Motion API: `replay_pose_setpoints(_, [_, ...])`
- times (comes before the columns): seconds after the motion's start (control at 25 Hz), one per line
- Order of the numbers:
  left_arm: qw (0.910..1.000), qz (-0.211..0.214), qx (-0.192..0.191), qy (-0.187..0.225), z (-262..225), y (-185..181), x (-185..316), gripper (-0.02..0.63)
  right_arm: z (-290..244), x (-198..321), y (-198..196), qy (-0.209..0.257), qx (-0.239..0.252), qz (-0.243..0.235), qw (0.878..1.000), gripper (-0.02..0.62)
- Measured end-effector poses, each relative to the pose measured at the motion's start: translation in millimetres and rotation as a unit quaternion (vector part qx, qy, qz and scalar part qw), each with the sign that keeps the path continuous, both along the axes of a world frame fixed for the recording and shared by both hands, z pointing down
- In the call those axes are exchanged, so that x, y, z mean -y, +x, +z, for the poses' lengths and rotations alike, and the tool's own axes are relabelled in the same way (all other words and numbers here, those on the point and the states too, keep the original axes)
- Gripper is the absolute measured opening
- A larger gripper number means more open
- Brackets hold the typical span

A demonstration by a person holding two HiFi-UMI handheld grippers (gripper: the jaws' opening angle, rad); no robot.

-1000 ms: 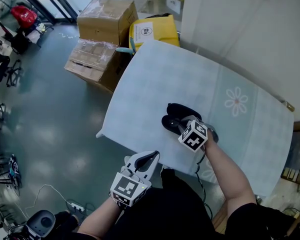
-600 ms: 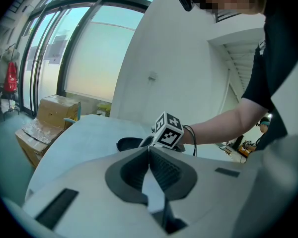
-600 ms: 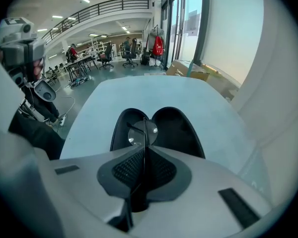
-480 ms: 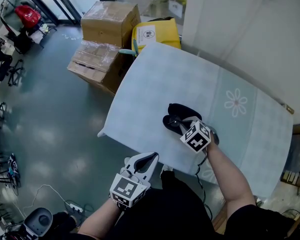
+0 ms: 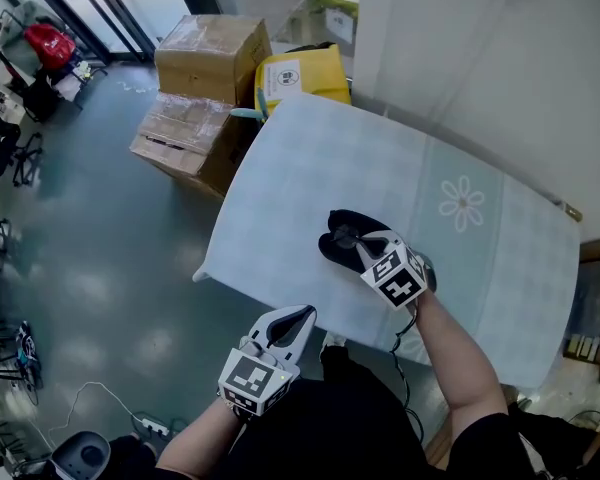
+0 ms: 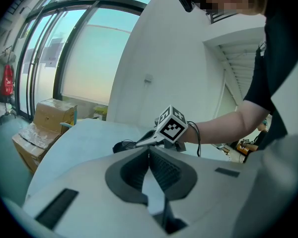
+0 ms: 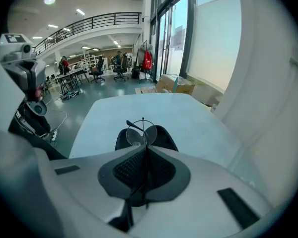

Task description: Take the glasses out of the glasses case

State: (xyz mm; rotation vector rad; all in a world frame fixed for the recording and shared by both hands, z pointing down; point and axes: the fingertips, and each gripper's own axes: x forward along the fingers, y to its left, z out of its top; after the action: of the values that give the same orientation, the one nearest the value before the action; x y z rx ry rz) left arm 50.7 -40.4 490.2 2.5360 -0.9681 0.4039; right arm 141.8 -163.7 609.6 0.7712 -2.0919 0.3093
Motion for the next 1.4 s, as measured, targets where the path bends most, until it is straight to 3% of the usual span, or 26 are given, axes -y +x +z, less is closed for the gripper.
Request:
replay_pose_setpoints(0.24, [0.9997, 0.018, -0.002, 0.014, -9, -1, 5, 0.031, -35, 0, 2, 0.036, 0.048, 0.044, 0.997, 0.029])
replay_pose_setpoints(0.44, [0.9986, 0.044, -0.007, 0.030, -20, -1, 7, 0.031, -74, -4, 8, 0.071, 0.096, 0.100, 0.988, 0.028])
replay_pose_setpoints(0.6, [0.9967, 0.069, -0.007, 0.041, -34, -7, 9, 0.031, -111, -13, 10, 0.102, 0.130, 0.144, 0.976, 0.028])
replay_pose_setpoints(0.84, [0.9924, 0.106, -0.013, 0.060, -53, -21, 8, 0.031, -160, -38, -3, 0.133, 0.209, 0.199, 0.948, 0.028])
replay_pose_setpoints(1.4, [0.9834, 0.163, -0.034, 0.073, -65, -67, 0, 0.031, -179, -104, -59, 0.167, 0.237, 0.273, 0.917, 0.026])
